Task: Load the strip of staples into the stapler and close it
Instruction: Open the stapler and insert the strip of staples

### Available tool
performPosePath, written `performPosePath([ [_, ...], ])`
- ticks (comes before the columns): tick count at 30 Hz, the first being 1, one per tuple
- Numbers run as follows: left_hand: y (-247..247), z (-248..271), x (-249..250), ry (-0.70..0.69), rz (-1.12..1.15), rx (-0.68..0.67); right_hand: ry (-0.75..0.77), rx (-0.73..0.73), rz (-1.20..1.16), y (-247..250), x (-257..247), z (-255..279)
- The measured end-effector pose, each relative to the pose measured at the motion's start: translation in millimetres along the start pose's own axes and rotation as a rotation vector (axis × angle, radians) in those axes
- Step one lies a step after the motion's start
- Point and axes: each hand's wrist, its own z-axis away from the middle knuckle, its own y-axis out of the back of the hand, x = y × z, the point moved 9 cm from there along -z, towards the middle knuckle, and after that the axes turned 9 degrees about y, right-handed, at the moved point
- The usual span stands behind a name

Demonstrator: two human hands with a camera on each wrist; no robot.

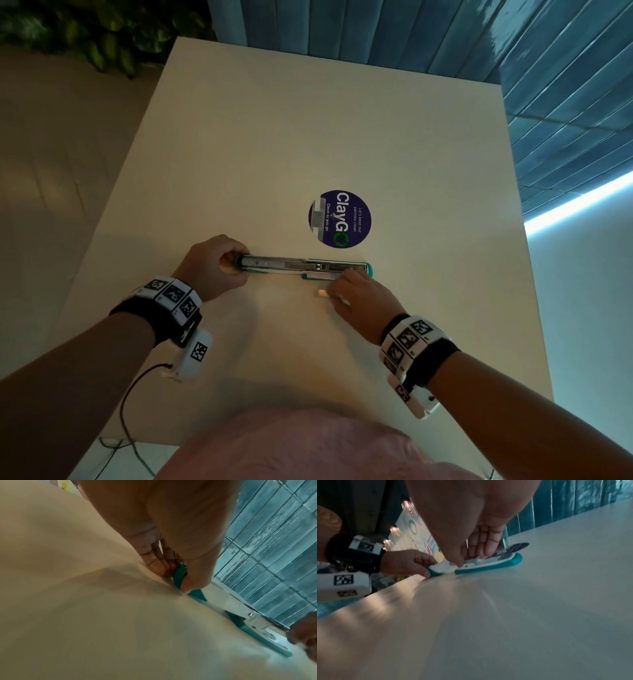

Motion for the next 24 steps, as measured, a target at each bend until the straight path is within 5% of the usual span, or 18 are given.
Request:
performPosePath([
  [5,-0.3,-0.8,-1.3,-0.002,0.004,0.004,-0.024,0.159,0.029,42.4,17.0,-4.8],
  [24,-1.0,-1.9,0.9,-0.025,-0.019,-0.002,-0.052,-0.019,0.066,38.7,27.1,-14.3],
])
